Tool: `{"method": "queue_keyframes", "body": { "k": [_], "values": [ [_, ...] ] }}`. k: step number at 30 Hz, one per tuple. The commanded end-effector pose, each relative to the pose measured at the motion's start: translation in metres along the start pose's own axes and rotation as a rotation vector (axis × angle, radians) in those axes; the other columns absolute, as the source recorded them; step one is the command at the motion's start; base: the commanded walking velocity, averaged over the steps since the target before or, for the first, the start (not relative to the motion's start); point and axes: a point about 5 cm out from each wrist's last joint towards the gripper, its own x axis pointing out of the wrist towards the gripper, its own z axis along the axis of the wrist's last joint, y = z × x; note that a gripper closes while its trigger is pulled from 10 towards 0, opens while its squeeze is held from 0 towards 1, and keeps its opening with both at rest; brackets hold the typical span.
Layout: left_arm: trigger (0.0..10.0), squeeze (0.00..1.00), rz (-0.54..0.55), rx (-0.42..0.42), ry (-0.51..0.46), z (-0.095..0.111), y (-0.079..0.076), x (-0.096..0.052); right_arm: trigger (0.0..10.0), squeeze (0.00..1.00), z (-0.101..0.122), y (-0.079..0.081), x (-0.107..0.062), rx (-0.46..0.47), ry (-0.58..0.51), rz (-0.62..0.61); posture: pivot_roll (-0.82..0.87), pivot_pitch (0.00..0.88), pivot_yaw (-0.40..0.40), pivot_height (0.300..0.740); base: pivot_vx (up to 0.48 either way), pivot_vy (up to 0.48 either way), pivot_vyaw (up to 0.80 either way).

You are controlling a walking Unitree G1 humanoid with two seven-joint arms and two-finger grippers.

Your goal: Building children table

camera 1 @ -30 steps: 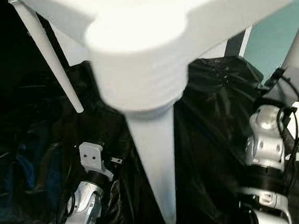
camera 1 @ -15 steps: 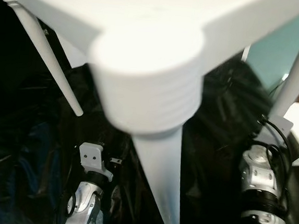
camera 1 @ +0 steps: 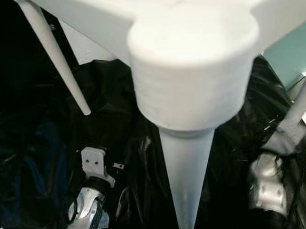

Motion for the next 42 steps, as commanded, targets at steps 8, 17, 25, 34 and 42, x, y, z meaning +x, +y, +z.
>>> {"method": "queue_keyframes", "body": {
  "k": [8, 17, 25, 34, 42],
  "values": [
    [10.0, 0.0, 0.099, -0.021, -0.022, 0.004, 0.006, -0.006, 10.0, 0.0, 0.011, -0.023, -0.048, 0.035, -0.216, 0.168, -0.07, 0.0, 0.156, 0.74, 0.0, 0.0, 0.0],
    [10.0, 0.0, 0.103, -0.027, -0.032, 0.006, 0.006, -0.012, 10.0, 0.0, 0.0, -0.018, -0.067, 0.072, -0.149, 0.44, -0.08, 0.0, 0.164, 0.74, 0.0, 0.0, 0.0],
    [10.0, 0.0, 0.106, -0.016, 0.01, 0.001, 0.008, -0.021, 10.0, 0.0, -0.003, -0.009, -0.071, 0.063, -0.098, 0.608, -0.08, 0.0, 0.163, 0.74, 0.0, 0.0, 0.0],
    [10.0, 0.0, -0.17, -0.091, 0.162, 0.0, 0.011, -0.071, 10.0, 0.0, 0.002, -0.003, -0.063, 0.054, -0.109, 0.675, -0.05, 0.0, 0.137, 0.74, 0.0, 0.0, 0.0],
    [10.0, 0.0, -0.492, -0.175, 0.307, 0.002, 0.002, -0.101, 0.9, 0.0, 0.007, 0.007, -0.06, 0.05, -0.11, 0.746, -0.02, 0.0, 0.123, 0.74, 0.0, 0.0, 0.0]
  ]
}}
